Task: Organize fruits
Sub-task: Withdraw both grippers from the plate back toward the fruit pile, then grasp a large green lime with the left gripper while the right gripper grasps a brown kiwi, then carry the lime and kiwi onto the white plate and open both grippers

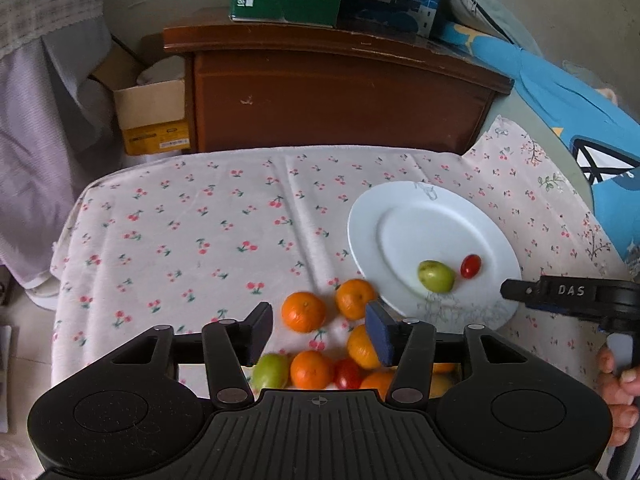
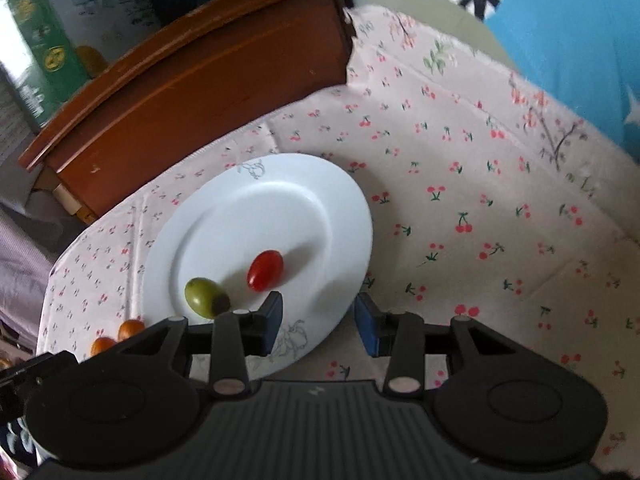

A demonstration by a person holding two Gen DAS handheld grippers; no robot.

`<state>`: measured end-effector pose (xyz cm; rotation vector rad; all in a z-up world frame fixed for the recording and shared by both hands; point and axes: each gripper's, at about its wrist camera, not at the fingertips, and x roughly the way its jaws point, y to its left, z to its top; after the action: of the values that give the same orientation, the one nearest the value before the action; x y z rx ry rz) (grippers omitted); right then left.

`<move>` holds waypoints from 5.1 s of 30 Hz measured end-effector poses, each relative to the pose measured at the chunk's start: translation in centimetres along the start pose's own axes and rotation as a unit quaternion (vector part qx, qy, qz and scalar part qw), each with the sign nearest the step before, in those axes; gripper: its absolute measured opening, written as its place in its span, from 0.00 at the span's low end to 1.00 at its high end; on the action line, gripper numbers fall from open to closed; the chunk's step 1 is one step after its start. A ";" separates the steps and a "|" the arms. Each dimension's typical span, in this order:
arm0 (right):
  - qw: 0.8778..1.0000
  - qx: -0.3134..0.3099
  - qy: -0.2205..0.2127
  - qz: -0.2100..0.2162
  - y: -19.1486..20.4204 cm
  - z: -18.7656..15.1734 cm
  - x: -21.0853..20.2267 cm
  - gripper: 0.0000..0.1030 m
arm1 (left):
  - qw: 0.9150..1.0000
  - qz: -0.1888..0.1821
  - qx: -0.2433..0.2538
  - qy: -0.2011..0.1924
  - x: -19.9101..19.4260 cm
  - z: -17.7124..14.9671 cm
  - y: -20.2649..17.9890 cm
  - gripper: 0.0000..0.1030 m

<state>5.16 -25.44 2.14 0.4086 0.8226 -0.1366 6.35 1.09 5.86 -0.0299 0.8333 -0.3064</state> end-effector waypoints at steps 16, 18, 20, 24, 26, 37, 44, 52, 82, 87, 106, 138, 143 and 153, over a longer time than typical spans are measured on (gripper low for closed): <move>0.998 -0.047 -0.013 0.048 1.3 -6.0 -6.8 0.45 | 0.999 0.017 -0.013 0.034 -2.3 -5.5 -0.2 0.90; 0.997 -0.052 -0.007 0.048 1.3 -7.0 -7.1 0.46 | 0.999 0.019 -0.010 0.041 -2.2 -6.2 -0.4 0.90; 0.997 -0.057 -0.003 0.045 1.3 -8.0 -7.3 0.47 | 0.999 0.022 -0.001 0.047 -2.2 -6.9 -0.7 0.90; 0.997 -0.062 0.004 0.046 1.5 -9.2 -7.4 0.47 | 0.999 0.011 0.013 0.050 -2.0 -7.7 -0.9 0.90; 0.997 -0.065 0.007 0.045 1.7 -9.4 -7.1 0.47 | 0.999 0.016 0.024 0.044 -2.1 -7.8 -1.0 0.90; 0.996 -0.078 0.005 0.047 2.6 -9.6 -5.8 0.46 | 0.999 -0.001 0.039 -0.004 -2.7 -7.7 -1.6 0.89; 0.995 -0.084 0.005 0.048 2.8 -9.6 -5.5 0.41 | 0.997 0.000 0.072 -0.013 -2.1 -7.9 -2.9 0.86; 0.995 -0.083 0.012 0.048 2.8 -9.7 -4.9 0.29 | 0.997 -0.007 0.079 -0.002 -0.8 -8.1 -3.4 0.59; 0.994 -0.075 0.003 0.081 3.0 -9.5 -5.1 0.10 | 0.999 -0.024 0.042 -0.026 -2.6 -7.1 -3.3 0.30; 0.995 -0.051 0.007 0.081 2.3 -9.4 -5.0 0.15 | 0.999 -0.012 0.025 -0.024 -2.5 -7.0 -2.6 0.30; 0.992 -0.086 0.006 0.091 4.3 -9.9 -3.1 0.26 | 1.000 -0.009 0.013 -0.021 -2.4 -6.6 -2.8 0.30; 0.994 -0.014 0.001 0.109 2.3 -1.1 -2.3 0.26 | 0.997 -0.076 0.029 0.006 3.6 3.9 -4.6 0.31; 0.994 -0.008 0.010 0.105 2.4 -1.0 -1.2 0.26 | 0.997 -0.073 0.036 0.015 5.1 4.6 -4.8 0.31; 0.996 0.019 0.020 0.086 1.8 -0.7 0.5 0.28 | 0.996 -0.067 0.052 0.025 7.6 5.4 -5.7 0.32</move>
<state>5.51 -23.53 1.84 0.5182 0.8207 0.0162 13.65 -6.94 4.87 0.0186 0.8651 -0.4770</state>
